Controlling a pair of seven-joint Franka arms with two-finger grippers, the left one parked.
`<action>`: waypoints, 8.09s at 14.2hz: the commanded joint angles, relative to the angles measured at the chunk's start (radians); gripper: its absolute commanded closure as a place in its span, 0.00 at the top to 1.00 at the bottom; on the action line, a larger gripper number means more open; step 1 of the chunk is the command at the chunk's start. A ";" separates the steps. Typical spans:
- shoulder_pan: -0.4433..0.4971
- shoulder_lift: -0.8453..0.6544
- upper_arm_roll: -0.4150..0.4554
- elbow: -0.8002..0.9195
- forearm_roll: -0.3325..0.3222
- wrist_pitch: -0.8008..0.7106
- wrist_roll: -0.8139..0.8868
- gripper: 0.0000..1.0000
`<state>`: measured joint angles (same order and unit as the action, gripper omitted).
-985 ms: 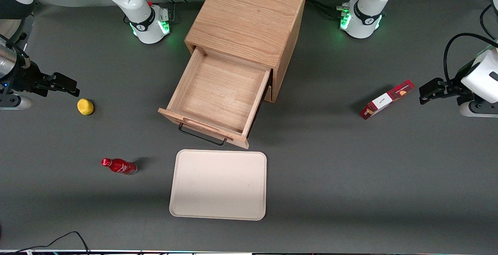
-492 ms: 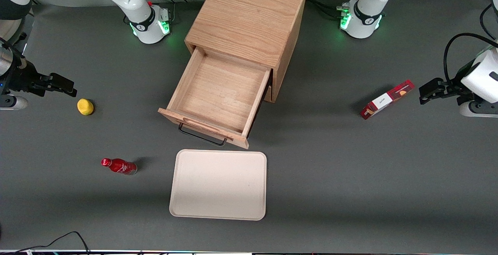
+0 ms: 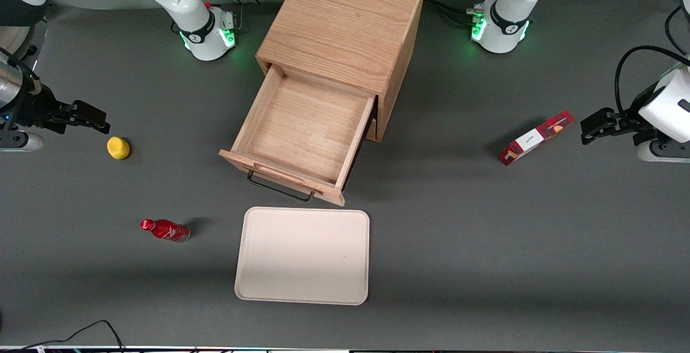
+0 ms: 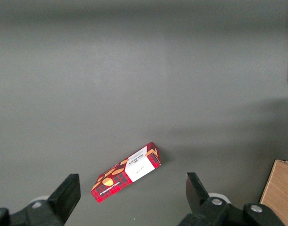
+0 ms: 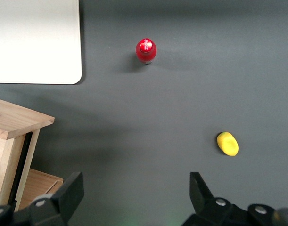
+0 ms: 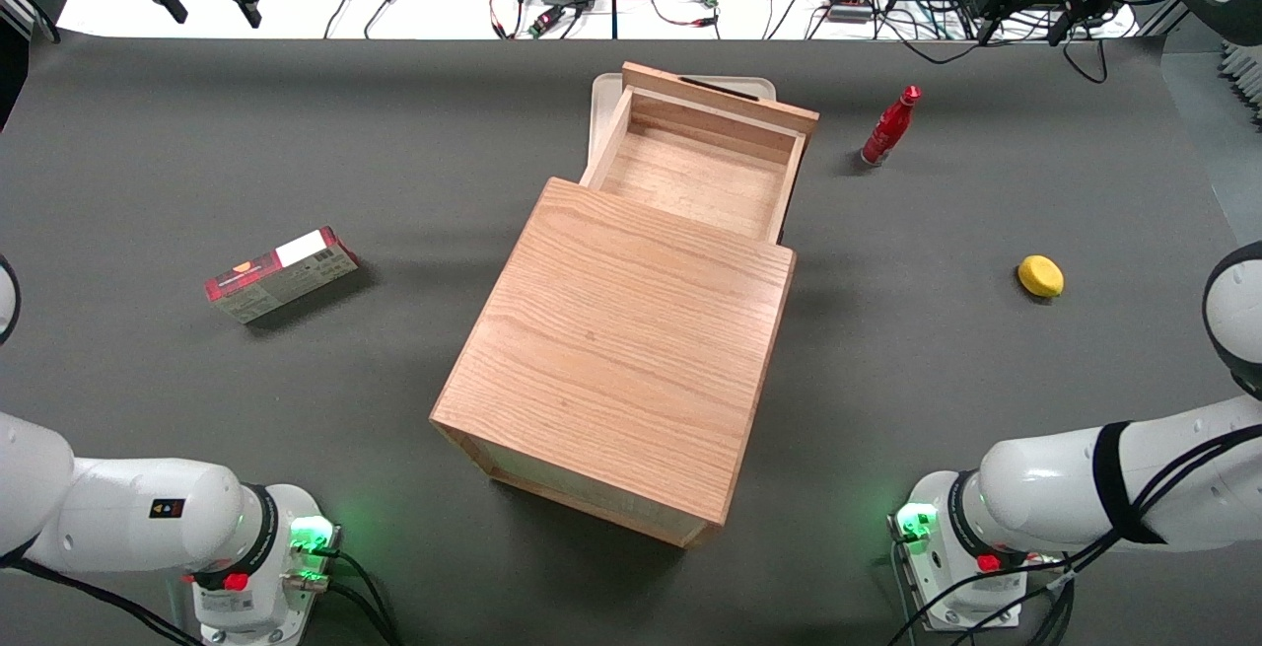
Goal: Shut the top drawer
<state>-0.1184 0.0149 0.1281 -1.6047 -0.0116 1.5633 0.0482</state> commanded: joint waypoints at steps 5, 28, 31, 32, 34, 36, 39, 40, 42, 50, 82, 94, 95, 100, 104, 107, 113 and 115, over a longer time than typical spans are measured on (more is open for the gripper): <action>-0.004 -0.001 0.002 0.017 0.010 -0.012 0.012 1.00; 0.029 0.238 0.493 0.324 -0.122 -0.054 0.262 1.00; 0.029 0.273 0.524 0.342 -0.123 -0.040 0.250 1.00; 0.029 0.289 0.525 0.377 -0.123 -0.040 0.248 1.00; 0.029 0.322 0.556 0.416 -0.122 -0.039 0.237 1.00; 0.026 0.336 0.567 0.421 -0.122 -0.040 0.128 1.00; 0.016 0.332 0.556 0.425 -0.125 -0.062 -0.227 1.00; 0.017 0.335 0.556 0.425 -0.125 -0.060 -0.269 1.00; 0.020 0.339 0.556 0.428 -0.128 -0.054 -0.399 1.00; 0.017 0.523 0.554 0.571 -0.111 -0.137 -0.720 1.00; 0.069 0.836 0.510 0.603 -0.036 0.069 -0.511 1.00; 0.088 0.852 0.505 0.592 -0.054 0.057 -0.504 1.00; 0.100 0.856 0.505 0.592 -0.068 0.057 -0.502 1.00; 0.109 0.867 0.505 0.576 -0.088 0.058 -0.498 1.00; 0.109 0.853 0.513 0.571 -0.085 0.054 -0.456 1.00; 0.109 0.833 0.527 0.526 -0.085 0.052 -0.409 1.00; 0.100 0.757 0.567 0.401 -0.080 0.052 -0.353 1.00; 0.092 0.719 0.579 0.344 -0.077 0.055 -0.352 1.00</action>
<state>-0.0067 0.8088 0.6888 -1.1614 -0.0822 1.6198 -0.3350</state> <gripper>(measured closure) 0.000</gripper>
